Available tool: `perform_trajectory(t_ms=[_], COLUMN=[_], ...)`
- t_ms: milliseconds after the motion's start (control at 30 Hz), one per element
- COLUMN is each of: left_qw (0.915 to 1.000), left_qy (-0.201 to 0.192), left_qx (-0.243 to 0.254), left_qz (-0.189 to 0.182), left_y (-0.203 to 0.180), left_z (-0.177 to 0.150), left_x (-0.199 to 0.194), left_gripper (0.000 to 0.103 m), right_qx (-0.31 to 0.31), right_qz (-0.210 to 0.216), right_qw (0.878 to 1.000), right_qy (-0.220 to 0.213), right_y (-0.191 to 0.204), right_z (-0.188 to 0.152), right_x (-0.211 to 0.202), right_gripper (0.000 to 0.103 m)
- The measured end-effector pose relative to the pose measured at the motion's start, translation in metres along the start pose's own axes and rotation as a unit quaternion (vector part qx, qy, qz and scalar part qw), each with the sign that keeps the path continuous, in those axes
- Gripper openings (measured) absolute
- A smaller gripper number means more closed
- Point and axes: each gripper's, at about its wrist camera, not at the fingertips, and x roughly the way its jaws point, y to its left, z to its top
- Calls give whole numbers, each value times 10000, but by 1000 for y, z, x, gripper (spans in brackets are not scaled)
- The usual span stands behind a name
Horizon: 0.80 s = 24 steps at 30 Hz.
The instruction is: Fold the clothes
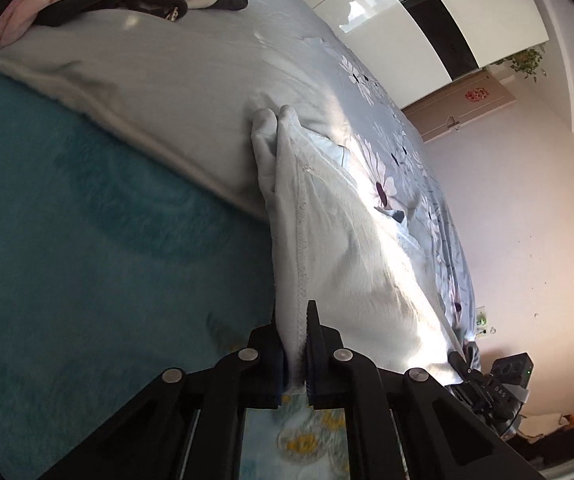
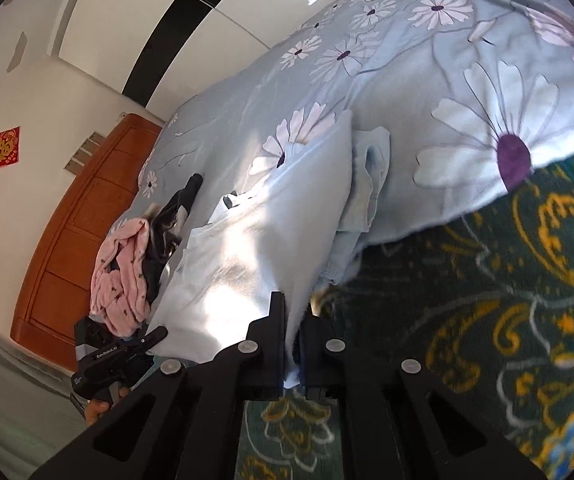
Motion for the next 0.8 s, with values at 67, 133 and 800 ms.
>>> perform_trajectory(t_ms=[67,133,800], left_qw=[9999,9997,9850], left_qy=[-8,-34,-637], left_qx=[99,240,1349], left_qz=[-19,75,862], left_y=[6,11,-26], left_z=[-26,-48,-93], left_x=[-14,-25,-74], left_gripper=[8,8,49], right_qx=[32,90,81], right_qz=[70,127,-614], right_qw=[10000,9999,9980], right_qy=[35,67,-128], right_y=[-4,-9,-29], right_z=[-26,-50,-108], right_x=[-17,-32,-40], right_gripper=[5,5,12])
